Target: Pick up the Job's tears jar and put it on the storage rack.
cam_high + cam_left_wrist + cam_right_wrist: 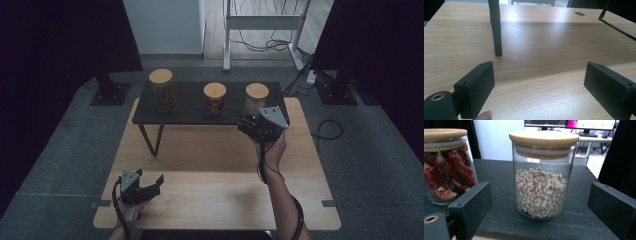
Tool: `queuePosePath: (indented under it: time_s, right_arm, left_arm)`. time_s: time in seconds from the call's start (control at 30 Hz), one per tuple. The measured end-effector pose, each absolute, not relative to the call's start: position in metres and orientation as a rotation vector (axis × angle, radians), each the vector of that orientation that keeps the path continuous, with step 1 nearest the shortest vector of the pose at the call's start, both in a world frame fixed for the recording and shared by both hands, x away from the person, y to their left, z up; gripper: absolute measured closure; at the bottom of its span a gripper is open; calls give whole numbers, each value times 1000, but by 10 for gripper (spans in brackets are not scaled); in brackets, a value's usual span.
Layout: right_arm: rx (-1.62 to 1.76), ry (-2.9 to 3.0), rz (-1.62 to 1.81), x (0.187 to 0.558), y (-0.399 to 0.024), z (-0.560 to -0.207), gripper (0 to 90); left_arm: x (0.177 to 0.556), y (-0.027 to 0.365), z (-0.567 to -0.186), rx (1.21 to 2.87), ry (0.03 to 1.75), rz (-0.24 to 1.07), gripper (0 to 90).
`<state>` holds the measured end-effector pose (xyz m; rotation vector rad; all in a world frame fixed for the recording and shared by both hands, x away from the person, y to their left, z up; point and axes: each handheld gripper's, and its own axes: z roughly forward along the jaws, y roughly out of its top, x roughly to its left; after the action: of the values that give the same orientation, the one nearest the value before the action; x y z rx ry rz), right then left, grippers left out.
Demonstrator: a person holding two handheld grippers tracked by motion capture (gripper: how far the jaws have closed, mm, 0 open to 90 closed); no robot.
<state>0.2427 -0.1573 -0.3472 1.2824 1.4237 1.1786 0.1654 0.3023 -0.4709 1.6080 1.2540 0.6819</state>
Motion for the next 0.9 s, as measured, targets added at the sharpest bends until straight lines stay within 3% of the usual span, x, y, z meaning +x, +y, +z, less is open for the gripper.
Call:
queuePosePath:
  time_s: [0.9]
  right_arm:
    - [1304,1354,1283,186,-175,-390,46]
  left_arm:
    - [165,300,-471,1618,1251,683,92]
